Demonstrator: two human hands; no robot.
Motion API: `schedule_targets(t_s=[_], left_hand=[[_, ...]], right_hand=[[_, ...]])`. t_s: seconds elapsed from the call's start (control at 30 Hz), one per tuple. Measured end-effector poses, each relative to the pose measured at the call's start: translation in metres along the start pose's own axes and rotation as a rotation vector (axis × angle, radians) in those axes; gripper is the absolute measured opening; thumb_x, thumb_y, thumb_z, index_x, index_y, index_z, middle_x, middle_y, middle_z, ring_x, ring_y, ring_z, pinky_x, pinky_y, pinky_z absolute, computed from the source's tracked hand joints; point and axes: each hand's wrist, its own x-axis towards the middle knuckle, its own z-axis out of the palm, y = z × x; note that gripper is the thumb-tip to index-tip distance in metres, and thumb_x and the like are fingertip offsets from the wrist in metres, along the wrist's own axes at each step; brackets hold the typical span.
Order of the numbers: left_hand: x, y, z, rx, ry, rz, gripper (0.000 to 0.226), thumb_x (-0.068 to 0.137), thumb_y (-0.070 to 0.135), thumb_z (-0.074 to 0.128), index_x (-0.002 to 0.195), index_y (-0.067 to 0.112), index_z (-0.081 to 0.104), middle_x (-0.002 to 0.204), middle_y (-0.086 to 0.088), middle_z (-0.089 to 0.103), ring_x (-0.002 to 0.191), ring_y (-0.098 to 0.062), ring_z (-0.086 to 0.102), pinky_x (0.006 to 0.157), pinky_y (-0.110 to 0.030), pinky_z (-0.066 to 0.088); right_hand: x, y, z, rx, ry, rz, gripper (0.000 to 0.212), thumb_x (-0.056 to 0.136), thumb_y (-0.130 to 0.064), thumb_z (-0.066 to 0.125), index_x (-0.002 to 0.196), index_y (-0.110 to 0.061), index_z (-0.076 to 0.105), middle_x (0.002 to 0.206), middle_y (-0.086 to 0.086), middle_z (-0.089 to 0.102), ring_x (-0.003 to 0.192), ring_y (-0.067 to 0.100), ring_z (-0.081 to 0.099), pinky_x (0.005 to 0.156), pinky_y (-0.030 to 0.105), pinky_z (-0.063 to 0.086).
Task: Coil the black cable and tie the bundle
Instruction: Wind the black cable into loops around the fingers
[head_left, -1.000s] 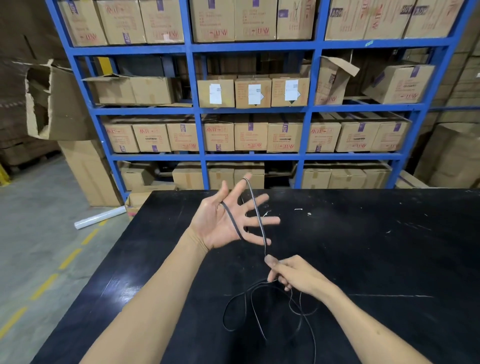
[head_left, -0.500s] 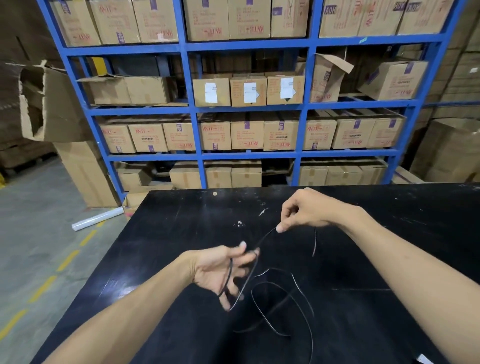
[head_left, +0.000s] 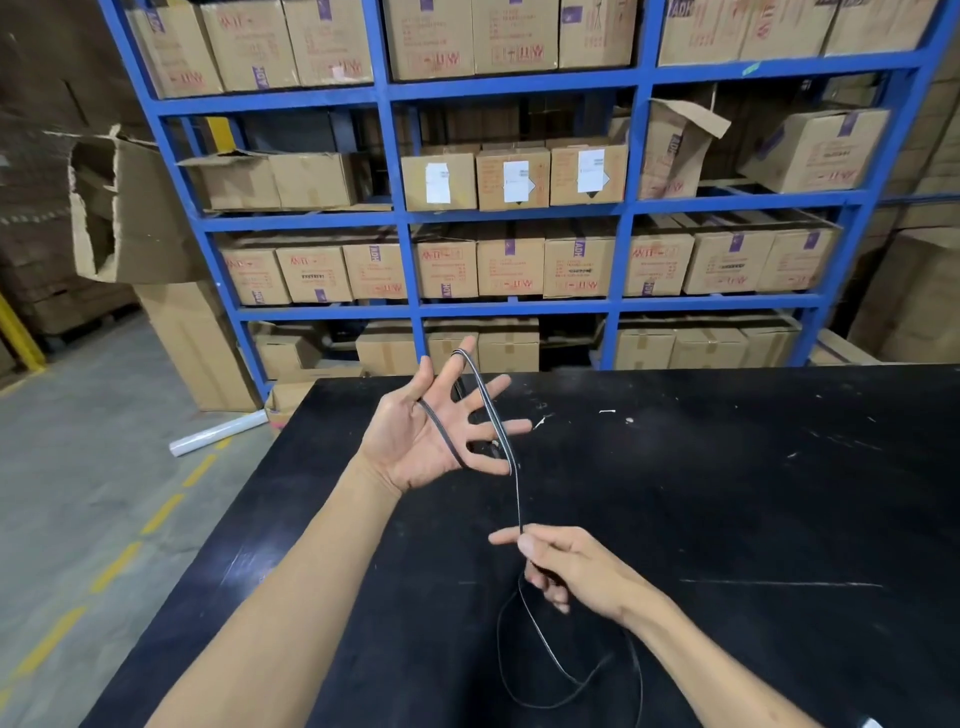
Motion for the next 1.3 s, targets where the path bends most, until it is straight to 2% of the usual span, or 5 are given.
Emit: schedule_targets(t_s=[0.37, 0.57, 0.93, 1.17, 1.3], left_hand=[[-0.009, 0.009, 0.019, 0.052, -0.15, 0.075, 0.052, 0.105, 0.06, 0.016, 0.155, 0.049, 0.018, 0.169, -0.009, -0.003, 0.147, -0.06, 0.003, 0.108, -0.083, -0.001], [-0.011, 0.001, 0.026, 0.07, -0.204, 0.055, 0.054, 0.103, 0.062, 0.014, 0.156, 0.049, 0.016, 0.169, -0.009, -0.005, 0.148, -0.058, 0.001, 0.105, -0.084, -0.006], [-0.013, -0.064, 0.004, 0.414, 0.02, -0.643, 0.055, 0.093, 0.072, 0.03, 0.145, 0.056, 0.039, 0.157, 0.012, 0.028, 0.142, -0.042, 0.027, 0.111, -0.076, 0.01], [-0.007, -0.05, -0.029, 0.333, 0.36, -0.354, 0.055, 0.096, 0.068, 0.032, 0.141, 0.044, 0.053, 0.111, 0.007, 0.061, 0.089, -0.025, 0.058, 0.098, -0.065, 0.033], [-0.005, -0.031, -0.026, 0.192, 0.366, -0.067, 0.053, 0.098, 0.063, 0.033, 0.141, 0.041, 0.054, 0.134, 0.0, 0.059, 0.118, -0.043, 0.053, 0.097, -0.068, 0.034]], right_hand=[[0.006, -0.015, -0.02, -0.204, -0.185, 0.088, 0.052, 0.088, -0.075, 0.063, 0.108, -0.031, 0.084, 0.059, -0.011, 0.036, 0.054, 0.006, 0.034, 0.051, 0.017, 0.032], [0.014, -0.008, -0.021, -0.238, 0.068, 0.069, 0.061, 0.08, -0.085, 0.058, 0.096, -0.033, 0.084, 0.053, -0.012, 0.037, 0.051, 0.007, 0.035, 0.05, 0.018, 0.033], [0.036, -0.1, -0.103, -1.141, 0.234, -0.033, 0.033, 0.071, -0.072, 0.078, 0.07, -0.04, 0.07, 0.076, -0.015, 0.069, 0.075, 0.007, 0.064, 0.057, 0.026, 0.04], [0.021, -0.108, -0.075, -0.91, 0.279, -0.183, 0.026, 0.092, -0.052, 0.07, 0.096, -0.031, 0.084, 0.091, -0.014, 0.08, 0.086, 0.006, 0.071, 0.075, 0.03, 0.057], [0.012, -0.057, -0.037, -0.399, 0.272, -0.203, 0.024, 0.101, -0.032, 0.063, 0.115, -0.026, 0.082, 0.059, -0.013, 0.066, 0.051, 0.0, 0.057, 0.056, 0.012, 0.045]])
